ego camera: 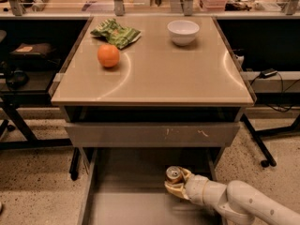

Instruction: Place orange can into middle drawer

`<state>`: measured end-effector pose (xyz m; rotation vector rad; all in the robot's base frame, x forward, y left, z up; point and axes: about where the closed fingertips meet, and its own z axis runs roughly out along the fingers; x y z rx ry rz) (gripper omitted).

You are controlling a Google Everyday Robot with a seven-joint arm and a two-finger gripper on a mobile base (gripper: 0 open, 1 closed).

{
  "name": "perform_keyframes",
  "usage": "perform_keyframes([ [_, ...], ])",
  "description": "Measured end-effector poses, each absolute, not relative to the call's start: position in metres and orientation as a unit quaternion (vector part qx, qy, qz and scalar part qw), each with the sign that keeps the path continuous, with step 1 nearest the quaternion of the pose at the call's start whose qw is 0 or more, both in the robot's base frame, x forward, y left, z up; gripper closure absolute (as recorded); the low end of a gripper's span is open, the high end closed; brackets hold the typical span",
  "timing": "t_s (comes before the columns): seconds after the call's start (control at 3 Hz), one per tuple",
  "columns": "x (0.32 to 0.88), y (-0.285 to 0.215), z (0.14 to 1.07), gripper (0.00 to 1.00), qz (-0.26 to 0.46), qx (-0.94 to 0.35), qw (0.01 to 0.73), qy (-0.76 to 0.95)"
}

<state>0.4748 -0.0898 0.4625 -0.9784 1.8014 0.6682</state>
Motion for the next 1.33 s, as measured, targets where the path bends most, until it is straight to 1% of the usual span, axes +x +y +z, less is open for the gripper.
perform_keyframes([
  [0.67,0.504,-0.101,0.413,1.0,0.219,-0.419,0.504,0.723],
  [1.33,0.504,-0.101,0.411,1.0,0.219,-0.421,0.505,0.721],
])
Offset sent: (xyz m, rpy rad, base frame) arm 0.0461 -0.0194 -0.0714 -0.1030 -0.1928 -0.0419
